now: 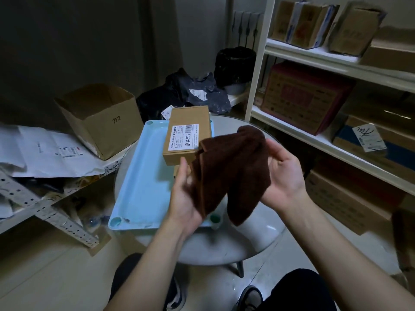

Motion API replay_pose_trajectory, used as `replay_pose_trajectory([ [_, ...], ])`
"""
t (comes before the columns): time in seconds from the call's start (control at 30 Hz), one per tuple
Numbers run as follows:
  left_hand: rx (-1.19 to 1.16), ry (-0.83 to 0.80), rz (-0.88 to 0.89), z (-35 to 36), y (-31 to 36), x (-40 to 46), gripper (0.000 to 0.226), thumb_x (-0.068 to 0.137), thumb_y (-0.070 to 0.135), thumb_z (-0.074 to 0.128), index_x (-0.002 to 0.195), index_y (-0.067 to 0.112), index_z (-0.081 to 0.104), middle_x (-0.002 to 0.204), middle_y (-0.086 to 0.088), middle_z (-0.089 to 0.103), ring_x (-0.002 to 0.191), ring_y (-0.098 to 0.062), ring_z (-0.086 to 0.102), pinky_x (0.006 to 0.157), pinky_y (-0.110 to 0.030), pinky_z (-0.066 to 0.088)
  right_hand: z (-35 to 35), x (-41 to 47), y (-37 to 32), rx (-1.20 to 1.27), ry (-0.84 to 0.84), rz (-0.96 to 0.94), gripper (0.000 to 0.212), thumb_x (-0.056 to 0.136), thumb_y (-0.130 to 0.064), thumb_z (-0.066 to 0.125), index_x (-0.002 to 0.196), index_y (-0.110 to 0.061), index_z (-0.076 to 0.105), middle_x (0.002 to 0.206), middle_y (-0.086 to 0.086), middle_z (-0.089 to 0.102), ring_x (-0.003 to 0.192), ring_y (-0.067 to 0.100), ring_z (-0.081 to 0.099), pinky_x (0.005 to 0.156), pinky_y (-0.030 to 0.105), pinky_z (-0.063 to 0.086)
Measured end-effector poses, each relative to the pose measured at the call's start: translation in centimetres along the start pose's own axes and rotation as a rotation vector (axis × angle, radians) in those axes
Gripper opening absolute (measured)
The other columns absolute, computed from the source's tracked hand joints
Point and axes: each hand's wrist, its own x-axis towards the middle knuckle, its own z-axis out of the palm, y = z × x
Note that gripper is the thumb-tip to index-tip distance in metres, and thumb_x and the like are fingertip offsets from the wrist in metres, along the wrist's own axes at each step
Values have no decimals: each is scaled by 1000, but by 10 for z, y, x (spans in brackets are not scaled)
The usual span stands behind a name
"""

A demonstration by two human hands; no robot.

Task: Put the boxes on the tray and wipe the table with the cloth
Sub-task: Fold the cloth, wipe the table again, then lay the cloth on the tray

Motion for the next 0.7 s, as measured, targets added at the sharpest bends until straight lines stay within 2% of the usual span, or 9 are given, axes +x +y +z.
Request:
replay_pose_trajectory([
  [0.1, 101, -84, -66, -6, 6, 5, 64, 93, 65, 37, 126, 16, 63, 111, -16, 68, 96, -28, 69, 84, -43, 56, -1, -6, -3, 75, 49, -89, 28, 86, -27, 56, 73, -9, 74, 76, 4, 65, 72, 17, 64, 85, 28, 51],
  [0.17, 274, -69, -132, -8, 5, 9, 61, 94, 66, 36, 110, 12, 59, 100, -20, 67, 86, -33, 69, 87, -51, 54, 1, -11, -5, -2, 121, -226, 34, 88, -19, 53, 62, -10, 73, 67, 3, 69, 56, 14, 68, 57, 21, 57],
  [0.2, 342, -44, -171, -8, 4, 8, 59, 93, 66, 38, 100, 10, 54, 96, -24, 68, 82, -35, 70, 85, -51, 56, 3, -12, -5, -1, 121, -237, 38, 87, -16, 51, 58, -10, 73, 63, 3, 69, 52, 14, 68, 52, 21, 56],
  [0.3, 313, -85, -250, -8, -1, -1, 55, 86, 68, 48, 83, 12, 46, 93, -27, 68, 76, -33, 70, 63, -38, 60, 2, -11, -1, 60, 88, -165, 28, 75, -16, 53, 55, -7, 72, 61, 1, 67, 53, 14, 65, 56, 20, 55],
  [0.33, 274, -122, -238, -9, -1, -2, 55, 84, 68, 51, 82, 13, 47, 94, -24, 69, 78, -31, 70, 65, -36, 58, 2, -11, 0, 43, 90, -155, 26, 73, -17, 54, 57, -8, 72, 62, 1, 66, 54, 14, 64, 58, 20, 53],
  [0.4, 253, -171, -195, -9, 1, 1, 56, 81, 68, 55, 88, 13, 49, 101, -19, 72, 91, -29, 71, 86, -40, 56, 1, -13, 1, 27, 68, -131, 21, 73, -21, 57, 62, -8, 69, 65, 1, 64, 57, 15, 60, 61, 22, 50],
  [0.5, 426, -174, -159, -4, 5, 7, 67, 80, 73, 51, 119, 20, 62, 127, -11, 68, 122, -28, 60, 114, -49, 33, -1, -18, 0, -29, 26, -106, 25, 72, -26, 57, 62, -7, 70, 63, 2, 63, 54, 16, 59, 60, 22, 50],
  [0.57, 390, -223, -114, -3, 5, 6, 54, 86, 65, 51, 126, 32, 67, 132, -2, 66, 127, -21, 56, 115, -42, 28, 2, -22, 0, -112, -37, -84, 27, 73, -26, 54, 63, -9, 72, 63, 2, 63, 56, 16, 59, 65, 25, 47],
  [0.7, 88, -241, 20, -7, 15, 6, 37, 77, 36, 80, 104, 13, 73, 121, -12, 68, 121, -26, 57, 115, -43, 31, 5, -23, -2, -165, -155, -90, 32, 78, -14, 42, 84, -15, 73, 75, 3, 69, 68, 16, 67, 72, 28, 53],
])
